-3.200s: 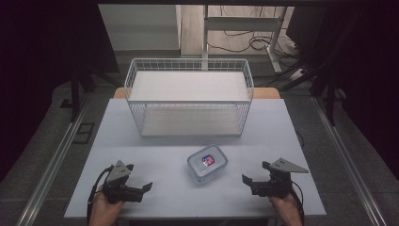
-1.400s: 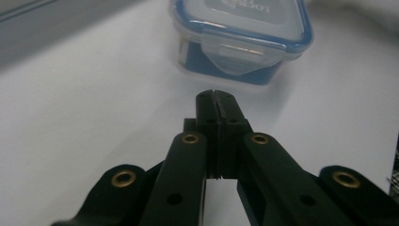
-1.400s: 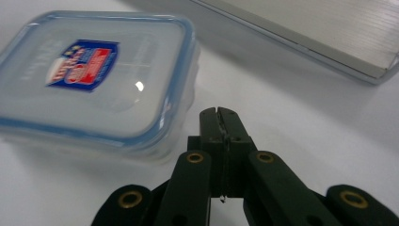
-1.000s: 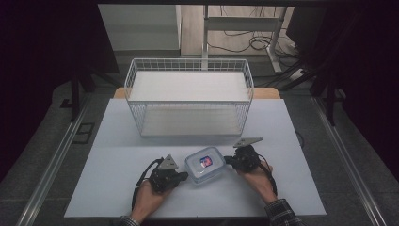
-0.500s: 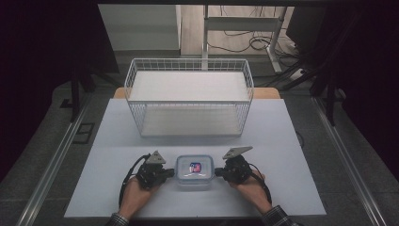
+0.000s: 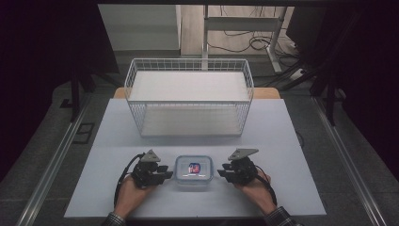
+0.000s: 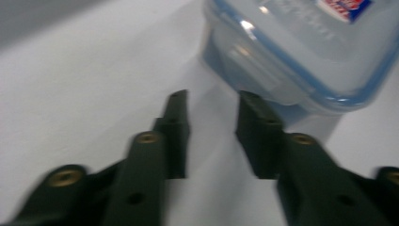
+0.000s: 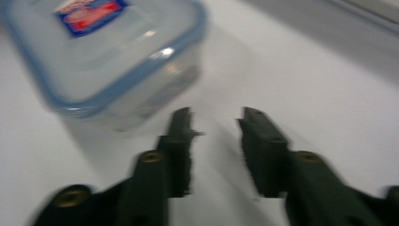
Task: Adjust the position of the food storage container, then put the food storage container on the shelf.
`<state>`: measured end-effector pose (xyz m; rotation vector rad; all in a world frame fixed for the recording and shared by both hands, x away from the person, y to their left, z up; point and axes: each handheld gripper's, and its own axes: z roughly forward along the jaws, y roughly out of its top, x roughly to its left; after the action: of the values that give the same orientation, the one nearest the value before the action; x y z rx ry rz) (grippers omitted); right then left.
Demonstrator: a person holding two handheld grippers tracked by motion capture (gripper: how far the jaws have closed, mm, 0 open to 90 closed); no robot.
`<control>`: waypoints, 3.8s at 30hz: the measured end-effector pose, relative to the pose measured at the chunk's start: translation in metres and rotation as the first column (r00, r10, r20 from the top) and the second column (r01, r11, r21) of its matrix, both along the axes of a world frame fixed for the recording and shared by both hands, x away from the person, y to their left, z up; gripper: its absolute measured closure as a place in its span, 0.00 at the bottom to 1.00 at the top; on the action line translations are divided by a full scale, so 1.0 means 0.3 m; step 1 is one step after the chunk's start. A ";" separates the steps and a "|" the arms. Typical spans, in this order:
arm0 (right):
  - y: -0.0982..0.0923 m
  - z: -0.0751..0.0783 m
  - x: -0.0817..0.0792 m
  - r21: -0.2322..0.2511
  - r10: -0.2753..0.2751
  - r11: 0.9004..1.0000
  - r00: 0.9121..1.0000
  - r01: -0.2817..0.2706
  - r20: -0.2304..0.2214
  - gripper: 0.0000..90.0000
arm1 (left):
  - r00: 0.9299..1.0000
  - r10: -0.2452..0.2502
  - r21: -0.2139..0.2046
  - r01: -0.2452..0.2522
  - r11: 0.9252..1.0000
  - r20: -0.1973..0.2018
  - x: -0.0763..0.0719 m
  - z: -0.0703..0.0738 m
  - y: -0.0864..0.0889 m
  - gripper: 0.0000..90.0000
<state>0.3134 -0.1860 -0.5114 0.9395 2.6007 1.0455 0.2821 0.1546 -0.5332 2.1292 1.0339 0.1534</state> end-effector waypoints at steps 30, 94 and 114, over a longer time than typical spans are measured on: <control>0.016 0.088 -0.017 0.145 -0.025 0.989 0.999 0.020 0.032 0.23 | 0.996 0.007 -0.197 0.010 0.980 0.085 0.005 0.086 -0.003 0.11; 0.005 0.065 0.018 0.455 0.113 0.890 0.956 0.024 -0.272 0.66 | 0.991 -0.123 -0.455 0.084 0.887 -0.057 0.021 0.065 0.036 0.64; 0.030 0.224 0.107 0.489 0.112 0.872 0.971 0.006 -0.212 0.65 | 0.996 -0.085 -0.454 0.074 0.888 -0.004 0.096 0.243 0.061 0.64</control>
<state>0.3455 -0.1771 -0.4440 1.1594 2.5998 1.7621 0.3110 0.1730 -0.4604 1.7426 0.8899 -0.1443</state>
